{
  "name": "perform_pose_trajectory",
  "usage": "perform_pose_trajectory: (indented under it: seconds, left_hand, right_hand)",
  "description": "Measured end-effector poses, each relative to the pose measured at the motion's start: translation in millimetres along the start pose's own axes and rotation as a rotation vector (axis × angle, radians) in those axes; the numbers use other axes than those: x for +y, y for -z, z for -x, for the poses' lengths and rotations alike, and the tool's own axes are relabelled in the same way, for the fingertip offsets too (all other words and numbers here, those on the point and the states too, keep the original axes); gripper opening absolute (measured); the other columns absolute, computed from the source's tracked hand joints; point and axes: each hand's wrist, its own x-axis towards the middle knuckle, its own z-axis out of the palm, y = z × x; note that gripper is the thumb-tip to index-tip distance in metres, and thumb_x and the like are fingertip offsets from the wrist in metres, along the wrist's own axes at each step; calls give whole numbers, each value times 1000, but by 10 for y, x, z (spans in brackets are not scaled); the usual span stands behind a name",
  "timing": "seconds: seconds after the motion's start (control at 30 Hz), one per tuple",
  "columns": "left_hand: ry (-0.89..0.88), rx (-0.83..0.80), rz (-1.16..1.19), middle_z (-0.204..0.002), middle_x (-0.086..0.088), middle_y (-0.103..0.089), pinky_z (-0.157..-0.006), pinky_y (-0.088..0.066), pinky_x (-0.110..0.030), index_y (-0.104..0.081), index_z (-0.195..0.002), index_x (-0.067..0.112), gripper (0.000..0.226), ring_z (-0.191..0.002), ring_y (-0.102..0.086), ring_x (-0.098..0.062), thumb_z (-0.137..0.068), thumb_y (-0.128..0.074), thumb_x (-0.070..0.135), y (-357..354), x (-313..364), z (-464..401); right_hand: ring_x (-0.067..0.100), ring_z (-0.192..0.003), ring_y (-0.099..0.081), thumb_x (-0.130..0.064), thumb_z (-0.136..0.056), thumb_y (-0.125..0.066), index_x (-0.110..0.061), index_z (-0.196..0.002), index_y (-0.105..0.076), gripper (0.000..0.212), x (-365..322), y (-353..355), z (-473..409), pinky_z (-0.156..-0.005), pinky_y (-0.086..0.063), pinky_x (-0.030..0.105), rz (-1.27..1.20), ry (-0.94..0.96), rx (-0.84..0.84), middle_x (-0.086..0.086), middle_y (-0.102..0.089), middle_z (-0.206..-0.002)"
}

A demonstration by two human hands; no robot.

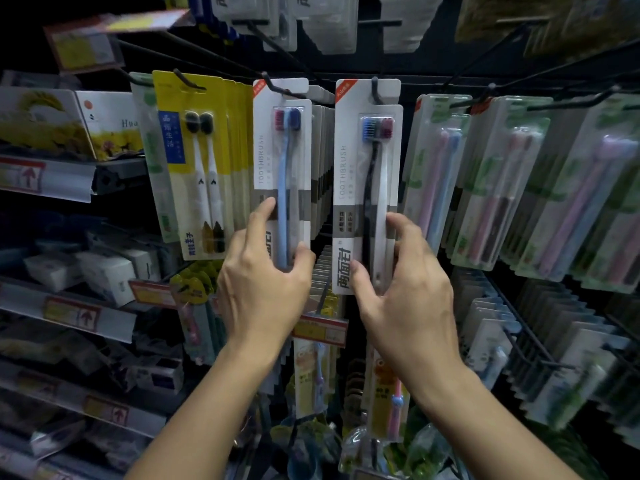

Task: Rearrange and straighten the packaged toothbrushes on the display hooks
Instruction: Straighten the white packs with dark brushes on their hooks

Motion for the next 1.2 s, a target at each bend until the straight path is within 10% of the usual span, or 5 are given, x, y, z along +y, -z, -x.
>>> perform_pose_trajectory:
  seconds: [0.9, 1.2]
  left_hand:
    - [38, -106, -96, -125, -10, -65, -84, -56, -43, -33, -157, 38, 71, -108, -65, -30, -96, -69, 36, -377, -115, -417]
    - [50, -66, -228, -133, -8, -62, -77, -49, -37, -35, -160, 34, 76, -114, -64, -29, -95, -75, 32, -359, -54, -407]
  right_hand:
    - [25, -125, -56, -37, -98, -67, -35, -165, -9, 88, 137, -246, -419, -99, -49, 39, 4, -145, -268, 4, -54, -137]
    - [28, -126, -56, -41, -99, -61, -28, -157, -37, 64, 137, -167, -370, -97, -49, 41, 112, -135, -224, 1, -55, -139]
